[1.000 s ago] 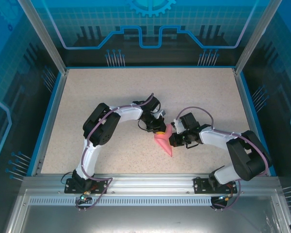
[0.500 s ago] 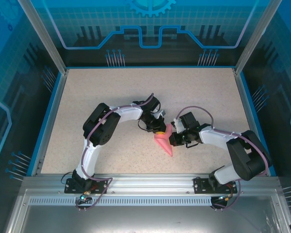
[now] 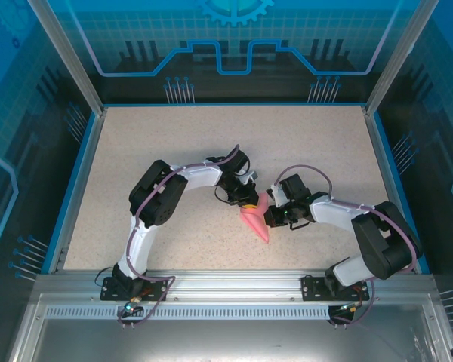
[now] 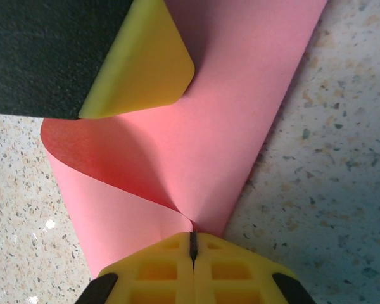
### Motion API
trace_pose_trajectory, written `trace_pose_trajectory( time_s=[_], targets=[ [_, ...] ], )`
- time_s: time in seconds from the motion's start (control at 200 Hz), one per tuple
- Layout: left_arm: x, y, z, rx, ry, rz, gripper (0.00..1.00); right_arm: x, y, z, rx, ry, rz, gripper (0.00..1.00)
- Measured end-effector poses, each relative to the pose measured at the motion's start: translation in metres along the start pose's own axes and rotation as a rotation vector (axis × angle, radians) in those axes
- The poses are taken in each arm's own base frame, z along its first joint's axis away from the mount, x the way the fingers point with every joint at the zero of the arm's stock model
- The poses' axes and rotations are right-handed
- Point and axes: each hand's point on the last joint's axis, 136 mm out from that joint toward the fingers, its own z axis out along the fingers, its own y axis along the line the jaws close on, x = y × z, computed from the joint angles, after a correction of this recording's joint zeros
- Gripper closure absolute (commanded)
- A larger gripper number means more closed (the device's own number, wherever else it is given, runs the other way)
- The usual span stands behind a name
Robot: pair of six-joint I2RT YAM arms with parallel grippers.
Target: Fold a paper plane with a square sheet of paper (fold left side to right side)
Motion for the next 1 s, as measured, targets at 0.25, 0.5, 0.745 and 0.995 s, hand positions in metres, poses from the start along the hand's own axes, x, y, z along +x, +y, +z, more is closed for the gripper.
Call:
trace_pose_trajectory(
  time_s=[0.25, 0.5, 0.745, 0.995],
  targets=[
    [-0.0001, -0.0002, -0.0001, 0.000, 0.000, 0.000, 0.90, -0.0011, -0.0004, 0.0016, 0.002, 0.005, 0.005, 1.00],
    [0.0001, -0.0004, 0.0001, 0.000, 0.000, 0.001, 0.90, -0.0010, -0.0011, 0.0033, 0.003, 0.012, 0.012, 1.00],
    [0.0001, -0.0018, 0.0003, 0.003, -0.001, 0.006, 0.82, -0.0004, -0.0016, 0.0039, 0.014, 0.044, 0.049, 1.00],
    [-0.0005, -0.0070, -0.0032, -0.002, 0.001, 0.028, 0.72, 0.0010, -0.0024, 0.0048, 0.023, 0.068, 0.093, 1.00]
  ],
)
